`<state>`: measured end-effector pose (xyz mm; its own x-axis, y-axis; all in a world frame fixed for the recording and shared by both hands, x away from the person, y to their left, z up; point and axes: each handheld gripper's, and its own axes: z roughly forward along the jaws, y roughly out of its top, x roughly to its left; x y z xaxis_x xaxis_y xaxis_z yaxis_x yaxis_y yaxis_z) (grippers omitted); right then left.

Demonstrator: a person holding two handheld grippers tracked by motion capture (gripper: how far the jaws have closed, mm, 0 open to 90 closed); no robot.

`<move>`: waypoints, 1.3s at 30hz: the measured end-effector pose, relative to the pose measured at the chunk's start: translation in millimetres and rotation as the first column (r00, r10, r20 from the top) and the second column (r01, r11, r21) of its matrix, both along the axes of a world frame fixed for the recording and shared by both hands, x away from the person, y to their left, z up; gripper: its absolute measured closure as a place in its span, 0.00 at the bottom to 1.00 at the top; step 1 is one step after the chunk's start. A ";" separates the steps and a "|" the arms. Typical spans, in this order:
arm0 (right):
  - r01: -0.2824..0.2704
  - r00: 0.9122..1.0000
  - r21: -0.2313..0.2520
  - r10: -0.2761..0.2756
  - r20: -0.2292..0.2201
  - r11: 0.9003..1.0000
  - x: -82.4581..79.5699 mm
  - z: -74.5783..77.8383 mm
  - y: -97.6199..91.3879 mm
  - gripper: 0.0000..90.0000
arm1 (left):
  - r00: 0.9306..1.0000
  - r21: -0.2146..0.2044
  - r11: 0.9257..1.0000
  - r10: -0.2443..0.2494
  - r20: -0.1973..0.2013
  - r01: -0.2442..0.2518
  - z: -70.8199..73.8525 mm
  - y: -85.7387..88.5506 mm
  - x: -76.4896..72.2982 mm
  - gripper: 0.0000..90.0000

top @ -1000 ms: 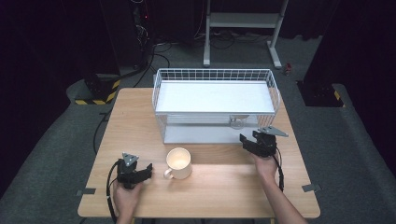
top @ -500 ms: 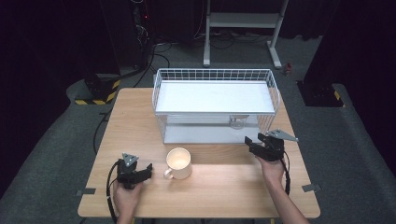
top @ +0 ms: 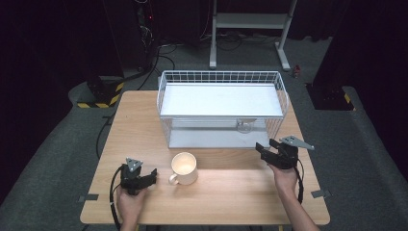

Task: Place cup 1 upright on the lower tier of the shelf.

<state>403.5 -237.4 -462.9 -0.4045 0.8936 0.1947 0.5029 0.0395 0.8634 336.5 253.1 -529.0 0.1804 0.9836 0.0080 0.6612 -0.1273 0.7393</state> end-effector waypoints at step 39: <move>-0.019 0.998 -0.001 0.019 0.060 1.000 -35.2 5.5 -29.2 0.33 | 1.000 -0.001 1.000 -0.001 0.000 0.001 0.0 -0.1 -0.3 0.23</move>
<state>368.3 -266.6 -457.4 -0.4324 0.8857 0.1688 0.4489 0.0492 0.8922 336.2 253.0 -529.0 0.1813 0.9834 0.0073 0.6611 -0.1274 0.7394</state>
